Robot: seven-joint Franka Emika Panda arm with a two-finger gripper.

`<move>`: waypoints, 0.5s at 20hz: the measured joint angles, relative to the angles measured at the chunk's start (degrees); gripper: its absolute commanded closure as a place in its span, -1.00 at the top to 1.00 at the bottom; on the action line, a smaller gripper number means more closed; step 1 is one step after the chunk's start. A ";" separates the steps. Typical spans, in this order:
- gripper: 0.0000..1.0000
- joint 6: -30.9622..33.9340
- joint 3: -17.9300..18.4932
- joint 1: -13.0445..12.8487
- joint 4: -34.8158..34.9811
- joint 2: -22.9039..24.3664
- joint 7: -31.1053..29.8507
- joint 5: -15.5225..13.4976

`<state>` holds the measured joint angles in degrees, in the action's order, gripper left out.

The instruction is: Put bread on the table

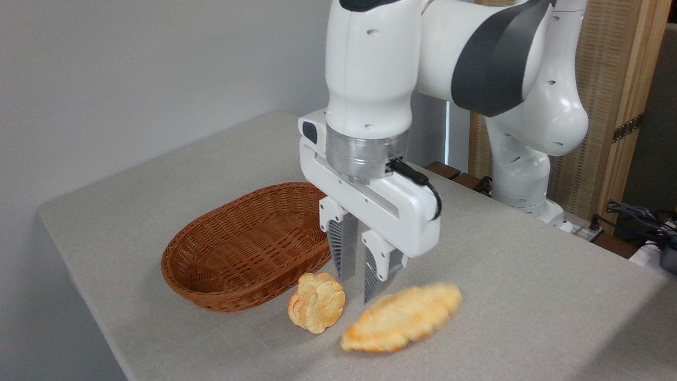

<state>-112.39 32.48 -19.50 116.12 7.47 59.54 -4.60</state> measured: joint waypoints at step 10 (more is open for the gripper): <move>1.00 -0.17 -10.07 -0.62 -4.32 0.52 -3.98 -0.32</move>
<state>-112.56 22.41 -20.12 111.80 7.99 55.56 -4.92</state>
